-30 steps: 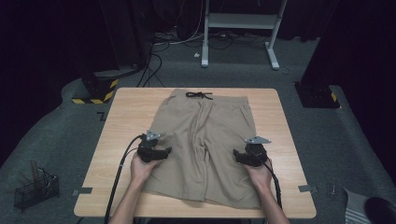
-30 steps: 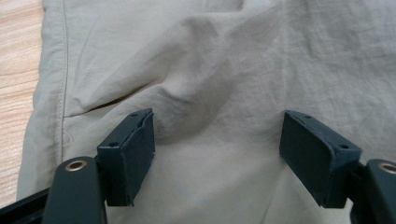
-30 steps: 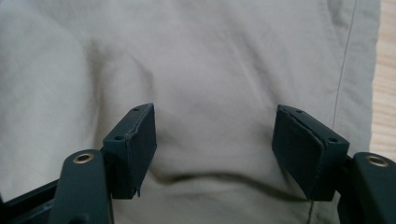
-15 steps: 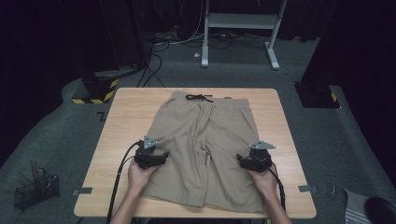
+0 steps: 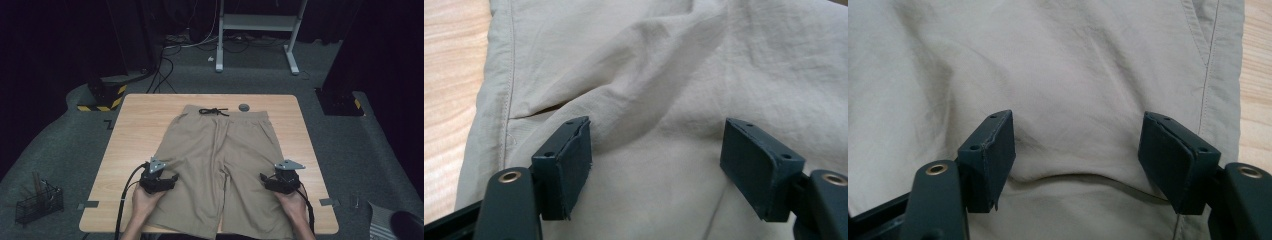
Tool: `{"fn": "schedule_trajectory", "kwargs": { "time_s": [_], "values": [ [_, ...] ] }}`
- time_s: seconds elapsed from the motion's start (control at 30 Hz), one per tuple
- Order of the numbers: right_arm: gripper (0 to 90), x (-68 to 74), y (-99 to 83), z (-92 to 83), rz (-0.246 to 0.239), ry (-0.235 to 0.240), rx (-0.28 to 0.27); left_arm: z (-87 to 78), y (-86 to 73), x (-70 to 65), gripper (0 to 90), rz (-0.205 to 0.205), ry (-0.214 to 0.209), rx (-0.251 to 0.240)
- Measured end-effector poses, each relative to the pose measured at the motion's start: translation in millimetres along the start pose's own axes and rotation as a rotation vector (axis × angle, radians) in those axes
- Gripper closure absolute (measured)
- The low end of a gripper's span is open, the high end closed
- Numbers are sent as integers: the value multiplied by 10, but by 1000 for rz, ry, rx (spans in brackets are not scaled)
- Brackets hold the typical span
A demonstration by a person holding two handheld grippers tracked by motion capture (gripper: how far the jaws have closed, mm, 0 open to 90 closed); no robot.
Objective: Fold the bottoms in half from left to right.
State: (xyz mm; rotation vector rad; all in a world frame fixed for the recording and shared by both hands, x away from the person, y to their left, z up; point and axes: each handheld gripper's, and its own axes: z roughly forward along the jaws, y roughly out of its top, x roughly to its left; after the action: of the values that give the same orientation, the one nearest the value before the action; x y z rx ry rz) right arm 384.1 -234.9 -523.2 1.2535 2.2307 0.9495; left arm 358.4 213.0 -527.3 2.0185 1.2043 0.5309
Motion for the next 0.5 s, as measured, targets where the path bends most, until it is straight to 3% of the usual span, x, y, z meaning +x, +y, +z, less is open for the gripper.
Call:
{"fn": "schedule_trajectory", "kwargs": {
  "time_s": [0.13, 0.17, 0.23, 0.33, 0.37, 0.5],
  "values": [
    [310, 15, -27, -34, 3, 4, 4, -51, -40, 1, 282, -14, -31, -6],
    [326, 29, -22, -53, 7, 6, 18, -72, -24, 31, 284, -37, -56, 11],
    [344, 27, -15, -56, 0, 4, 21, -76, 5, 50, 286, -50, -63, 26],
    [367, 23, 74, -103, 18, 1, -22, -64, 98, 51, 283, -59, -75, 12],
    [370, 33, 180, -132, 19, 4, -54, -29, 188, 31, 280, -51, -77, 5],
    [390, 104, 360, -43, 10, 14, -69, 106, 365, 7, 279, -42, -71, -8]
  ]
}}
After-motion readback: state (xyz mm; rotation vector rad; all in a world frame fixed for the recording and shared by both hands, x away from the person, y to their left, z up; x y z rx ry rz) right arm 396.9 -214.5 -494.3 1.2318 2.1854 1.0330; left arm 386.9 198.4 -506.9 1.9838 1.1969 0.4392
